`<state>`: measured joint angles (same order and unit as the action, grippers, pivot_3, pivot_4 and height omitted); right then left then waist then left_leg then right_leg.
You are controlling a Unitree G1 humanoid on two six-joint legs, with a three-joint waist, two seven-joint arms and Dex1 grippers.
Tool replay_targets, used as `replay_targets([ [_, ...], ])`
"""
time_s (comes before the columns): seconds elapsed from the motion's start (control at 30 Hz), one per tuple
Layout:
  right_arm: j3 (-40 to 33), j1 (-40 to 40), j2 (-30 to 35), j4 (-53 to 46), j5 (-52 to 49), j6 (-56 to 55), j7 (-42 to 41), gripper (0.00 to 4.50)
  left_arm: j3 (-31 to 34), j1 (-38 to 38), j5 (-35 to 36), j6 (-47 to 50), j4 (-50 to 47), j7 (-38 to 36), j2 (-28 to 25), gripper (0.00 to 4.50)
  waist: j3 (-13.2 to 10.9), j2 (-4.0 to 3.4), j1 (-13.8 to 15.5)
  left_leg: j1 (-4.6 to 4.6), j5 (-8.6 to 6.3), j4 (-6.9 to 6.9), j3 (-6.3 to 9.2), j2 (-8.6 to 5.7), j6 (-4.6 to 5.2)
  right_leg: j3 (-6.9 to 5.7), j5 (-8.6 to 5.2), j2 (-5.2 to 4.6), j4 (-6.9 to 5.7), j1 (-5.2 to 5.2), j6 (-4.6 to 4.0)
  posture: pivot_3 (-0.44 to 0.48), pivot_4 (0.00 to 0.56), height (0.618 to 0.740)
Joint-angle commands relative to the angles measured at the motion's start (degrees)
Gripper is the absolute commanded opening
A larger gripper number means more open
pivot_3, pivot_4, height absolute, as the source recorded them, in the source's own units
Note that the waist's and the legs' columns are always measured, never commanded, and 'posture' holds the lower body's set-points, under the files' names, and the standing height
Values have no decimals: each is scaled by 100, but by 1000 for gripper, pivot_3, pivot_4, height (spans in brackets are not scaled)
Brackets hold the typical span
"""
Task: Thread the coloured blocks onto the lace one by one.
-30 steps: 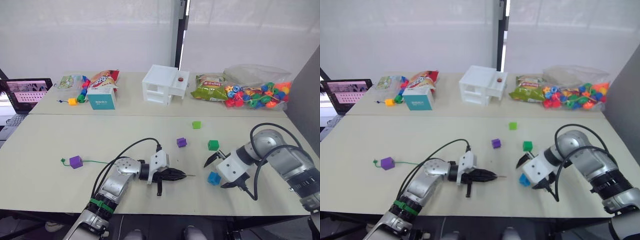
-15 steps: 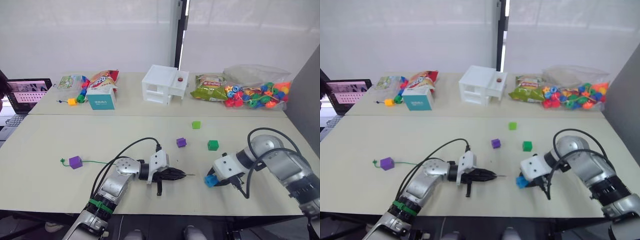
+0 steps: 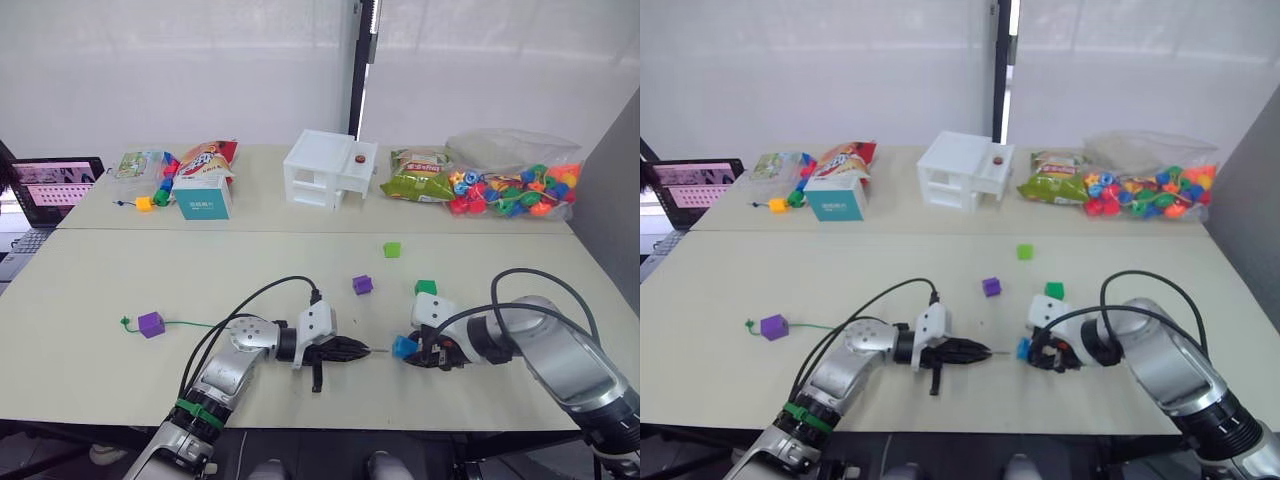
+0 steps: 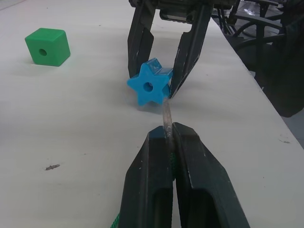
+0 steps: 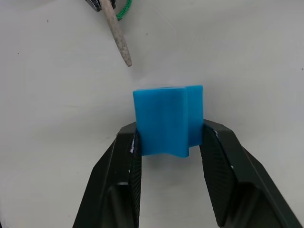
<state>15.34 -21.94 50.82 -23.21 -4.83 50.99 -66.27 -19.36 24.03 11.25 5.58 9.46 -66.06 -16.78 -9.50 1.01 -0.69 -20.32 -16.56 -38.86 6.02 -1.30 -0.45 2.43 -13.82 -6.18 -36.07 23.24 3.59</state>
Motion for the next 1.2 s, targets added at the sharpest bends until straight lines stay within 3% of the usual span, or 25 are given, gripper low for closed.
replay_targets([
  [0.03, -17, -191, 195, -281, -97, -154, -38, 3035, -6, 92, 55, -23, -125, -48, 10, 0, 0, 0, 0, 0, 0, 0, 0, 0, 0, 0, 0, 0, 1, 0, 0, 0, 150, 740],
  [0.1, 68, -275, 370, -327, 46, -576, -52, 3593, -5, 89, 54, -38, -104, -66, 1, 0, 0, 0, -3, -1, 0, 0, -1, 0, 0, 0, 0, 0, 2, 1, 0, 0, 150, 740],
  [0.27, 242, -374, 396, -200, 193, -1151, 60, 3593, -5, 110, 54, -50, -67, -88, 21, 0, 0, 1, -6, 0, 0, 1, -2, 1, 0, -2, -1, 0, 2, 1, 1, 0, 150, 740],
  [0.7, 433, -300, 213, -127, 175, -1007, 212, 3593, -6, 175, 17, -106, 36, -116, 18, 0, 0, 1, -4, -1, 0, 1, -2, 1, 0, -2, -1, 0, 3, 1, 1, 0, 150, 740],
  [0.8, 463, -279, 174, -118, 167, -895, 267, 2834, -3, 223, 2, -124, 93, -121, 24, 0, 0, 1, -4, -1, 0, 1, -1, 1, 0, -2, -1, 0, 3, 1, 1, 0, 150, 740],
  [0.93, 545, -263, 189, -171, 150, -912, 232, 1428, -20, 295, -36, -172, 198, -119, 43, 0, 0, 1, -4, -1, 0, 1, -2, 1, 0, -2, -1, 0, 3, 1, 1, 0, 150, 740],
  [1.2, 548, -220, 211, -293, 79, -851, 212, 1338, -74, 373, -150, -343, 473, -119, 119, 0, 0, 1, -4, -1, 0, 1, -1, 1, 0, -2, -1, 0, 3, 1, 1, 0, 150, 740],
])
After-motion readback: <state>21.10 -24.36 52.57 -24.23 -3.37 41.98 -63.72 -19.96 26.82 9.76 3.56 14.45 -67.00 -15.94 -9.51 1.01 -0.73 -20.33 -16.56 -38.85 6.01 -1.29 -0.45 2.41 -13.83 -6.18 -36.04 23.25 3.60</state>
